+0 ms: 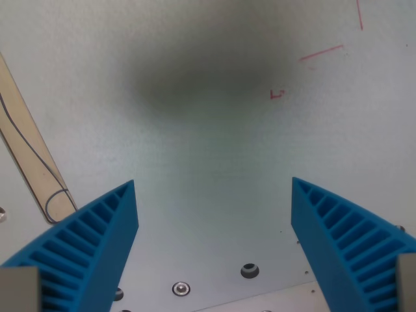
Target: Rotate around base negative y
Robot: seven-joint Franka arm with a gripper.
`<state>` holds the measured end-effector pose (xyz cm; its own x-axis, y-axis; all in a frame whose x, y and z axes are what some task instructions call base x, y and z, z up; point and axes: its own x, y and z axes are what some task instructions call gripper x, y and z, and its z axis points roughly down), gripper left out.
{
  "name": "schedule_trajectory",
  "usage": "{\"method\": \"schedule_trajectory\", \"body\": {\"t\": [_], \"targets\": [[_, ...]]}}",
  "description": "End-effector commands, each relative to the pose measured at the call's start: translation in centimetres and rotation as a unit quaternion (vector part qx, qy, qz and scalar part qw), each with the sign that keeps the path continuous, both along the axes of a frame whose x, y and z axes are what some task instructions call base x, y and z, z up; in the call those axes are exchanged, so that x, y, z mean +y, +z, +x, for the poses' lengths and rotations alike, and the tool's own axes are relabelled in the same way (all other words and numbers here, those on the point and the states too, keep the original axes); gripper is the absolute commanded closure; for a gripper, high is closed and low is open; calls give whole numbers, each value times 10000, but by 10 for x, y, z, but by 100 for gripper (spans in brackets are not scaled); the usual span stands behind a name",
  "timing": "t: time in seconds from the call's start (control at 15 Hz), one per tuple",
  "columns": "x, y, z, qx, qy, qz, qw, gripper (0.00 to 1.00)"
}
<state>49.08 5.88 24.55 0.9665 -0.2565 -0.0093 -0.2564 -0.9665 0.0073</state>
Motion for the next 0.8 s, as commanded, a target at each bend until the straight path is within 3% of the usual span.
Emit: {"method": "schedule_trajectory", "body": {"t": [0.07,0.8], "targets": [[0,2,0,-79,-5,1,10000,0],[0,2,0,-720,-4,1,9974,0]]}}
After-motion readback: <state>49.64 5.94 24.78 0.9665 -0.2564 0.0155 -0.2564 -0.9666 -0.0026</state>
